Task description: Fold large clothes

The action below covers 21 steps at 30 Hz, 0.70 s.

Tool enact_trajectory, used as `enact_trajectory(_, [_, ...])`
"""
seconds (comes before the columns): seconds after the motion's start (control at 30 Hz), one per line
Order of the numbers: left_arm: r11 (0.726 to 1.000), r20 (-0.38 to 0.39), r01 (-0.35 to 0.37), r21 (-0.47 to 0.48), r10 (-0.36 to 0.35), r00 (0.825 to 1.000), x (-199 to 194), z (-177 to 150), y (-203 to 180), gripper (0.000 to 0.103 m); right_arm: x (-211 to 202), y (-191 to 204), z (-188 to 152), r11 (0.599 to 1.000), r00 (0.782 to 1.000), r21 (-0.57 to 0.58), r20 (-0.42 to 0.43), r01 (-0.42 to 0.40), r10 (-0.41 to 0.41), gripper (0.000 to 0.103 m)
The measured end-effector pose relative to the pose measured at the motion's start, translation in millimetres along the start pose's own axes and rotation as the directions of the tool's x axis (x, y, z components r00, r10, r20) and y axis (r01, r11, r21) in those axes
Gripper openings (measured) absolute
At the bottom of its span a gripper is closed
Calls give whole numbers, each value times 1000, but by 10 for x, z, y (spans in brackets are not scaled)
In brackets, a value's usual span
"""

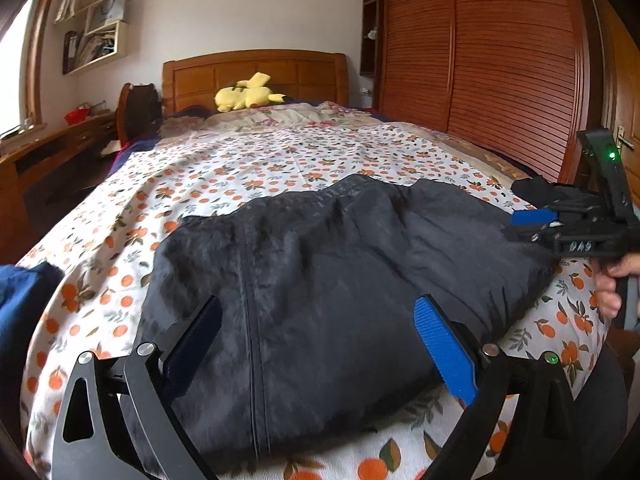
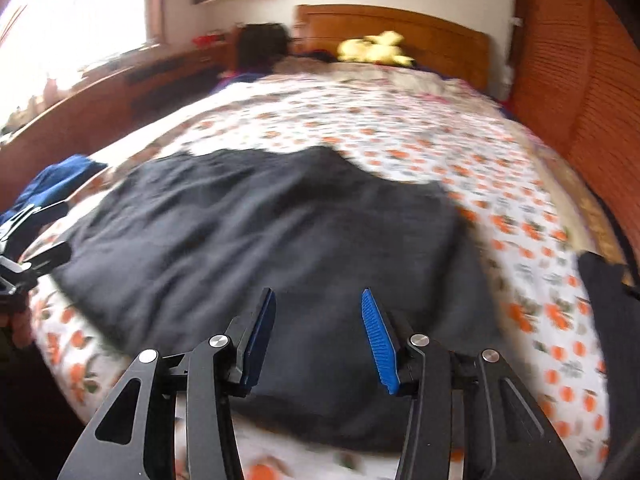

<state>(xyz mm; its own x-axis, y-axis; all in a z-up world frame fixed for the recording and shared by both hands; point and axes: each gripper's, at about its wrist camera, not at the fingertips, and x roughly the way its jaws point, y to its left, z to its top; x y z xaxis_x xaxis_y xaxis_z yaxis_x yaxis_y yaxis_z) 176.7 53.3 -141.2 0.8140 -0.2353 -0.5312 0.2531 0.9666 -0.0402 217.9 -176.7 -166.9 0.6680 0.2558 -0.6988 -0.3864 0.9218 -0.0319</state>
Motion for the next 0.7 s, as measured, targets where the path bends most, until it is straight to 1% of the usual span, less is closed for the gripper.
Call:
enact_trajectory(0.03, [1000,-1,-9,-5,9,1000,-38,-27,-4,100,48,70,2,1000,1000,-12,-1,-16,16,43])
enact_trajectory(0.07, [1000,-2,-14,-10,14,1000,-70,-47,-6,100,115,185,8,999,999,-33,-6,-42,42,43])
enact_trajectory(0.2, [999,-10,-48,-24,48,999,-198,-104,3,100,287,475,-18,990,994,-97,-33,-104,101,44])
enact_trajectory(0.23, [998,-12,-60,-26,60,998,-233,-115,7,100,341,537,-43,987,993,-115,-48,-110,105,48])
enact_trajectory(0.27, [997,-15,-72,-28,72,997,-259,-127,18,100,373,574,-70,986,994,-127,-53,-106,100,54])
enact_trajectory(0.3, [996,-16,-85,-30,84,996,-289,-136,37,100,440,606,-106,983,992,-143,-71,-113,103,57])
enact_trajectory(0.33, [994,-17,-101,-34,100,995,-326,-149,55,100,471,609,-142,983,991,-142,-89,-116,104,58])
enact_trajectory(0.37, [992,-19,-117,-37,117,993,-361,-165,79,100,515,603,-183,984,987,-128,-117,-125,110,58])
enact_trajectory(0.4, [990,-23,-135,-42,134,991,-393,-184,109,100,549,582,-211,985,985,-104,-127,-134,121,58])
enact_trajectory(0.53, [979,-51,-192,-68,189,981,-474,-273,277,100,539,587,-263,984,987,-112,-103,-138,126,58])
enact_trajectory(0.6, [970,-78,-229,-83,223,972,-491,-351,404,100,547,608,-290,984,989,-127,-93,-126,115,58])
enact_trajectory(0.7, [958,-110,-263,-115,251,962,-509,-423,604,100,553,625,-333,984,992,-138,-70,-113,104,59])
